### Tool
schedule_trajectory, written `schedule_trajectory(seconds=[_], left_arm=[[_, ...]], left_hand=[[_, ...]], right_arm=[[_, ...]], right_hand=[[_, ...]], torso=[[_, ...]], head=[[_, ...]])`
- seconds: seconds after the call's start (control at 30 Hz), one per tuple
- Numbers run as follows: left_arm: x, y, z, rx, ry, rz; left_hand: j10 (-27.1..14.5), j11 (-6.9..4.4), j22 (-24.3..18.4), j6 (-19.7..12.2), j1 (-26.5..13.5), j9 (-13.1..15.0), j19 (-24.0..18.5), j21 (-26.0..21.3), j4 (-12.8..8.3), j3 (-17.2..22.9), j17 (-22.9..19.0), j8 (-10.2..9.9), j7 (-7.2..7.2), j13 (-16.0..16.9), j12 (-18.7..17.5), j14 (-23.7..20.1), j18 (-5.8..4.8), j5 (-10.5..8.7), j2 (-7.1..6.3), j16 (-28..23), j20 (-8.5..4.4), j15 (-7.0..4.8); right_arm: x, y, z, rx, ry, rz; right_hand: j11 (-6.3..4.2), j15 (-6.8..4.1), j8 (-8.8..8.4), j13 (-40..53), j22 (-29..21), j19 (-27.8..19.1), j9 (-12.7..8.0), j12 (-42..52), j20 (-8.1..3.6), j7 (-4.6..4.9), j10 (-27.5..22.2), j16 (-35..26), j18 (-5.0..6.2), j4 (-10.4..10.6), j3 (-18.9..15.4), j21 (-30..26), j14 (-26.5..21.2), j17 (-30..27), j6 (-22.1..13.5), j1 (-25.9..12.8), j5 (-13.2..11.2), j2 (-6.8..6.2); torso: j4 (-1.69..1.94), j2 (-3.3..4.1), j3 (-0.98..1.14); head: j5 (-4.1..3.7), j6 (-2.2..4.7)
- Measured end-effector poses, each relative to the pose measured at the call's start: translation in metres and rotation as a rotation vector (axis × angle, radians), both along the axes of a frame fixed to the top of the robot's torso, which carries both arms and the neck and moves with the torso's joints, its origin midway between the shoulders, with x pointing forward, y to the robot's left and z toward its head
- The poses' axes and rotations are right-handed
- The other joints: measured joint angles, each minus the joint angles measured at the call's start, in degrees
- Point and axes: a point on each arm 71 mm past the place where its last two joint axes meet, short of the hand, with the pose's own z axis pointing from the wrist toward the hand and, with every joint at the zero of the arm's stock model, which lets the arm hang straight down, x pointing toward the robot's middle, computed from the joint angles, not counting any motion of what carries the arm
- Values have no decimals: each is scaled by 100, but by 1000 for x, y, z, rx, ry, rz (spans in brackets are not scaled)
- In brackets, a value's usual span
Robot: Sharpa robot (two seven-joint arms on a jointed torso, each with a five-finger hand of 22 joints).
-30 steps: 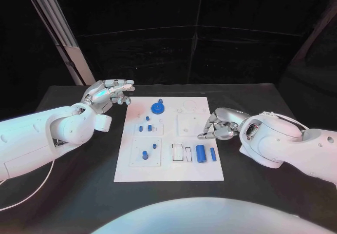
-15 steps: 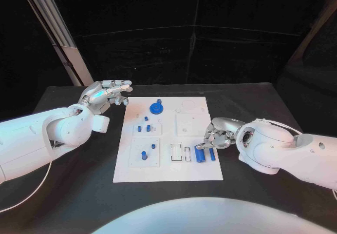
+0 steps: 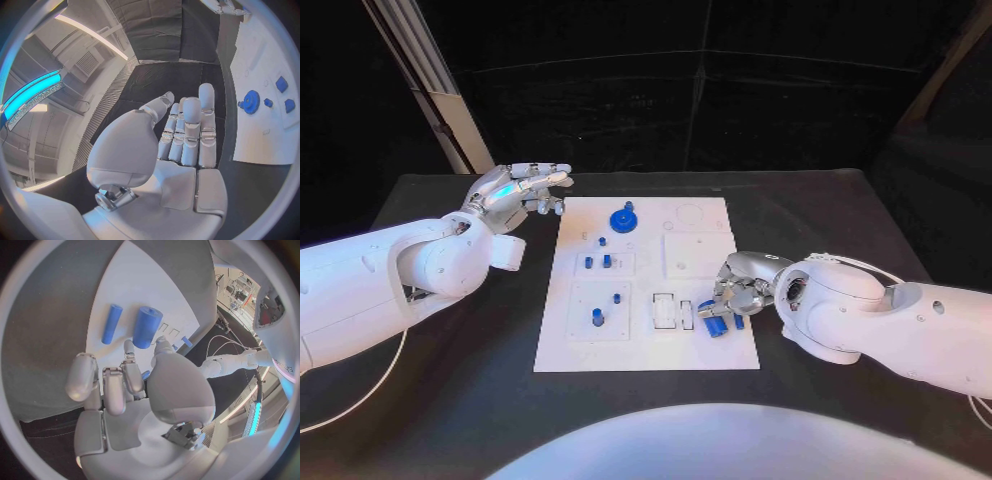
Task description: Assemble the parts on the task board
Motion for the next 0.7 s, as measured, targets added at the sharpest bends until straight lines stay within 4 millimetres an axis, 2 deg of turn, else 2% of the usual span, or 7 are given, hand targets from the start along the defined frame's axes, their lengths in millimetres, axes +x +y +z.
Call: schedule_trajectory(seconds=[0.3,0.43,0.57,0.63,0.7], left_arm=[[0,1,0,0,1,1],[0,1,0,0,1,1],[0,1,0,1,2,1],[0,2,0,1,3,1],[0,2,0,2,3,1]], left_hand=[[0,0,0,0,0,0,0,0,0,0,0,0,0,-5,0,0,0,0,0,0,0,0],[0,0,1,0,0,0,0,0,0,0,0,0,0,-5,0,0,0,0,0,0,0,0],[0,0,1,0,0,0,0,0,0,0,0,0,0,-4,0,0,0,0,0,0,0,0],[0,0,1,0,0,0,0,0,0,0,0,0,0,-4,0,0,0,0,0,0,0,0],[0,0,1,0,0,0,0,0,0,0,0,0,0,-4,0,0,0,0,0,0,0,0]], right_arm=[[6,1,-5,-34,-15,12],[6,3,-6,-45,-23,24],[5,5,-6,-55,-34,38],[4,7,-6,-57,-39,46],[2,8,-6,-58,-42,52]], right_hand=[[19,0,87,14,5,0,68,-24,0,-31,-22,0,0,0,0,0,0,0,-2,3,0,3],[0,0,150,21,8,0,98,-25,0,-32,-41,0,0,-15,15,0,0,0,-35,92,0,67],[0,0,184,44,21,0,140,-58,0,-20,-41,0,0,-40,40,0,0,-1,-60,338,6,32],[0,0,228,52,26,0,151,-59,0,-8,-41,0,0,-61,62,0,0,-1,-73,443,89,48],[1,0,281,80,48,0,188,-62,0,-43,-42,0,0,-78,78,0,0,-1,-69,564,320,79]], torso=[[6,-3,-3],[6,-3,-3],[6,-3,-3],[3,-3,-3],[-5,-3,-1]], head=[[24,-21],[33,-29],[44,-38],[48,-39],[48,-43]])
